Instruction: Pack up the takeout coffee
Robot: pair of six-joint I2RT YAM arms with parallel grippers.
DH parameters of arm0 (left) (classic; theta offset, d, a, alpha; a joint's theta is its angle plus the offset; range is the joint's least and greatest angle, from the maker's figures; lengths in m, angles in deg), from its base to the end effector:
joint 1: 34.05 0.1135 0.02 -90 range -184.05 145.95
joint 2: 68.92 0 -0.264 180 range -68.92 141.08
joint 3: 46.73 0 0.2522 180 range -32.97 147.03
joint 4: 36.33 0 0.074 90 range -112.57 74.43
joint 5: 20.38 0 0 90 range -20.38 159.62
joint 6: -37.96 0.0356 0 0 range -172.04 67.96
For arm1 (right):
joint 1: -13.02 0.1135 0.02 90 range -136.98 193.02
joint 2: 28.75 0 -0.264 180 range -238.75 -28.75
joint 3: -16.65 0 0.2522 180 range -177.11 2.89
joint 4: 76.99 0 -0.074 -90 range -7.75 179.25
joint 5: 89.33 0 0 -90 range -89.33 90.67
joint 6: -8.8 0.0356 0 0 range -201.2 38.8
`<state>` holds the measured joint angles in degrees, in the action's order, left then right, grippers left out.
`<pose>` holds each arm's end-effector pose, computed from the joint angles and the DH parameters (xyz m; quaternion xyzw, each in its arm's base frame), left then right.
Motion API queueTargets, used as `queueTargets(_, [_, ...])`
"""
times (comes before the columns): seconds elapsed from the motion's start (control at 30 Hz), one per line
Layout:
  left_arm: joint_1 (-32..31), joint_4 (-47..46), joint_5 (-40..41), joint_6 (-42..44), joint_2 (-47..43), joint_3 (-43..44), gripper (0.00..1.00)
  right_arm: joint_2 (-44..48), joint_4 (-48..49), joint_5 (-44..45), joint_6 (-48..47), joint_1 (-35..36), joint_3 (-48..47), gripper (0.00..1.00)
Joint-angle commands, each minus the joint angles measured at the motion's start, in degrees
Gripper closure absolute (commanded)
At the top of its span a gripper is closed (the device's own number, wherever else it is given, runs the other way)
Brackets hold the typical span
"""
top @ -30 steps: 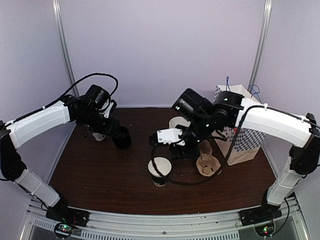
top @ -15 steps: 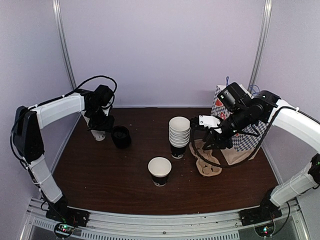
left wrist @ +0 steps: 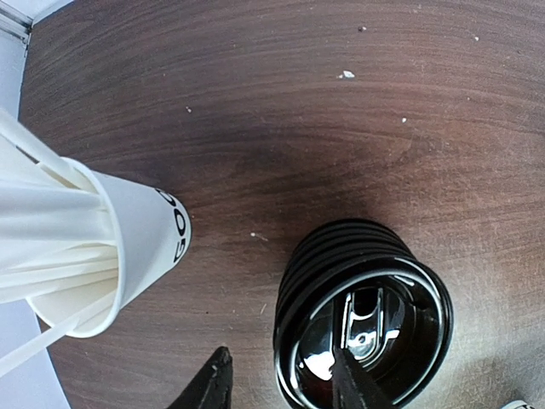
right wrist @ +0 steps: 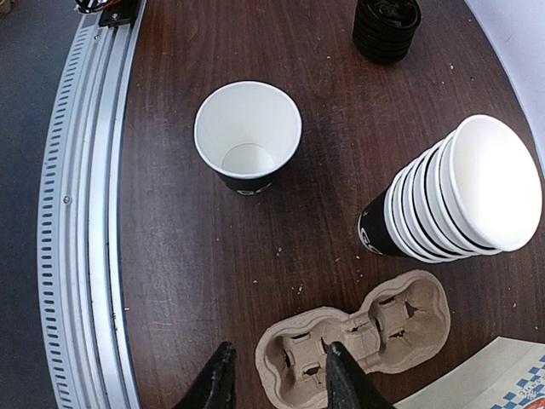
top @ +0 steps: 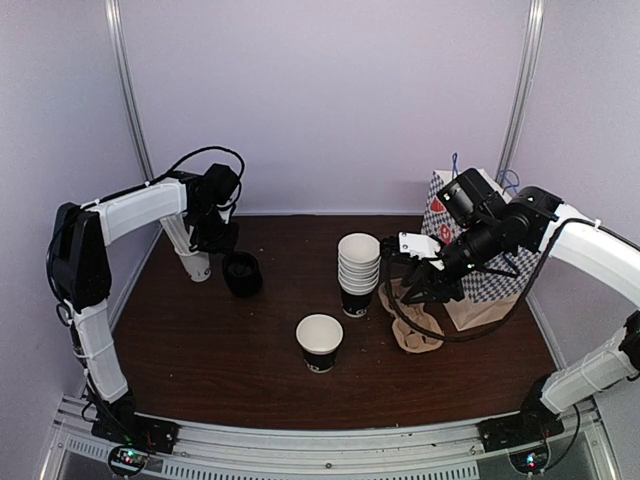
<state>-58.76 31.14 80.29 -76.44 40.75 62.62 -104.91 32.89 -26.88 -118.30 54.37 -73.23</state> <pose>0.3682 -0.1622 0.2598 -0.0153 0.9771 0.0033 0.2123 0.1845 0.1843 0.3417 -0.6413 0.6768 0.2382 0.2721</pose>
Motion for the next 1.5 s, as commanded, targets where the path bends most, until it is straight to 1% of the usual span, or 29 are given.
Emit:
queueTargets(0.0, [0.32, 0.8, -0.54, -0.43, 1.47, 2.25, 0.58, 0.93, 1.3, -1.46, 0.45, -0.23, 0.62, 0.63])
queueTargets(0.43, [0.33, 1.77, -1.86, 1.25, 2.34, 1.6, 0.62, -0.07, 1.43, -2.23, 0.4, -0.21, 0.27, 0.62])
queueTargets(0.57, [0.3, 1.97, -2.19, 1.55, 2.96, 1.7, 0.69, -0.03, 1.51, -2.24, 0.41, -0.23, 0.35, 0.62])
queueTargets(0.83, [0.28, 2.03, -2.5, 1.89, 3.63, 2.1, 0.72, -0.13, 1.93, -1.55, 0.63, -0.21, 0.49, 0.62])
queueTargets(0.9, [0.28, 2.01, -2.72, 1.9, 3.75, 2.23, 0.75, -0.13, 2.02, -1.49, 0.63, -0.23, 0.65, 0.62])
queueTargets(1.0, [0.32, 2.01, -2.71, 1.9, 3.92, 2.32, 0.77, -0.21, 2.13, -1.32, 0.55, -0.22, 0.79, 0.62])
queueTargets(1.13, [0.28, 2.02, -2.85, 2.17, 3.89, 2.36, 0.83, -0.29, 2.22, -1.29, 0.58, -0.24, 0.79, 0.62])
queueTargets(1.47, [0.28, 2.83, -2.23, 2.36, 3.82, 3.3, 0.86, -0.64, 2.29, -1.11, 0.58, -0.22, 0.71, 0.62])
